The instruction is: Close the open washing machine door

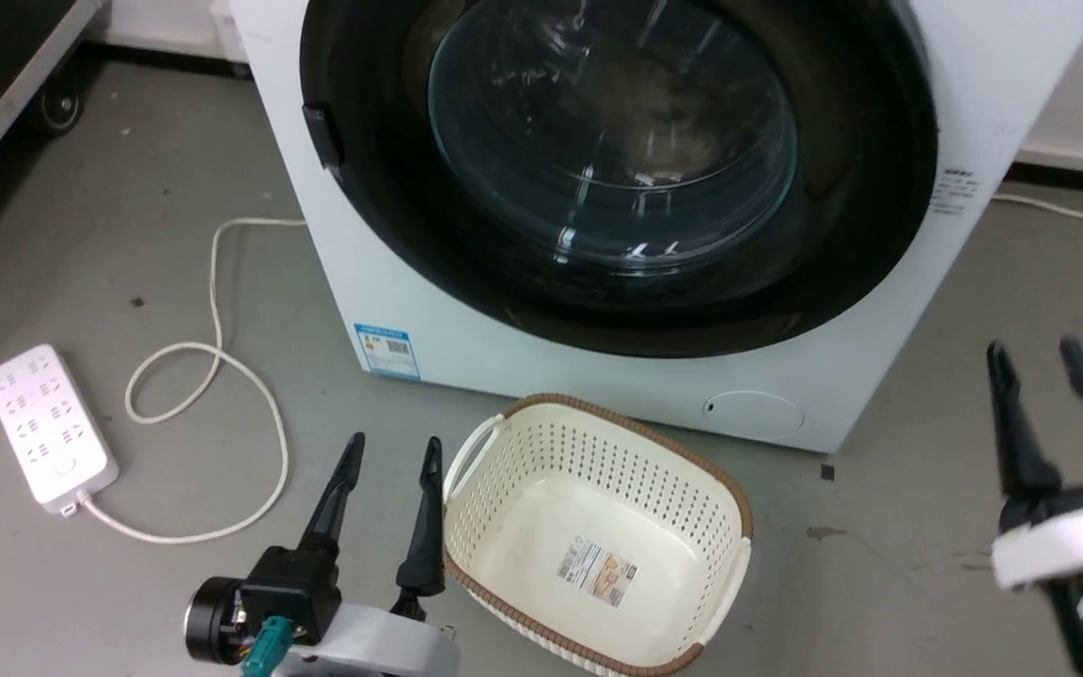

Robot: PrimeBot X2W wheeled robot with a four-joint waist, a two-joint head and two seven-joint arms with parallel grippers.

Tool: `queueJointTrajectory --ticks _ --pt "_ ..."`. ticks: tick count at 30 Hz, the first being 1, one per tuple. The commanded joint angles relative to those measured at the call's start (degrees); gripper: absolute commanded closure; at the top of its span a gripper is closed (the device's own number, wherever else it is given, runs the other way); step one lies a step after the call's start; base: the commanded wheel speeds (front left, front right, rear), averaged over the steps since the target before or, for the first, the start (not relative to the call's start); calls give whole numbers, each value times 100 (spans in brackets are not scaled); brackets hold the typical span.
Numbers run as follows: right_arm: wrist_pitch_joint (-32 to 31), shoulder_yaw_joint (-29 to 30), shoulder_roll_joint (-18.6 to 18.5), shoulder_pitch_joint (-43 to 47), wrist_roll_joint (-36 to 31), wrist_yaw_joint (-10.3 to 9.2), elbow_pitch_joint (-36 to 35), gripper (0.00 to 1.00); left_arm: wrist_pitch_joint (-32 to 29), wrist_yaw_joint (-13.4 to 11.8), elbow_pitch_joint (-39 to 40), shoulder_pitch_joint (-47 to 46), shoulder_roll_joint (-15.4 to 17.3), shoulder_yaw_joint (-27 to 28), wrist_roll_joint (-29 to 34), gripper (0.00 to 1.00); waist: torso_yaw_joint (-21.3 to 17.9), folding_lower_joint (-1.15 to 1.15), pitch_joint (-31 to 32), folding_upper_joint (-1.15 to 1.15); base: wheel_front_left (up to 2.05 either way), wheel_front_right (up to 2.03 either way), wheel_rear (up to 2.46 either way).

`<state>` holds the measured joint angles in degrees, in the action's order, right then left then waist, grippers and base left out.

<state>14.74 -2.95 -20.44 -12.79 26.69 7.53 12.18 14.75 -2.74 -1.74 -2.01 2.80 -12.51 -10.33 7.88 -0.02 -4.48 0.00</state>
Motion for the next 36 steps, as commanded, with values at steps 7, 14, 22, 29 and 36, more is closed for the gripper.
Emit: queueJointTrajectory --ticks 7,14,22,29,36 --pt "25 669 1215 1235 -1108 -4 -724 0 25 99 -81 169 8 323 65 0 -167 2 288 0 0 0 0" --pt "26 788 1648 1823 -1572 -4 -975 0 25 310 -238 208 8 531 119 0 -375 2 458 0 0 0 0" --pt "26 650 1728 1941 -1751 -4 -960 0 25 399 -400 222 8 668 226 0 -712 2 459 0 0 0 0" --pt "26 597 1747 1922 -1820 -4 -909 0 25 321 -515 226 8 687 286 0 -942 2 479 0 0 0 0" --pt "26 583 1753 1888 -1817 -4 -890 0 25 306 -566 211 8 656 221 0 -1047 2 477 0 0 0 0"
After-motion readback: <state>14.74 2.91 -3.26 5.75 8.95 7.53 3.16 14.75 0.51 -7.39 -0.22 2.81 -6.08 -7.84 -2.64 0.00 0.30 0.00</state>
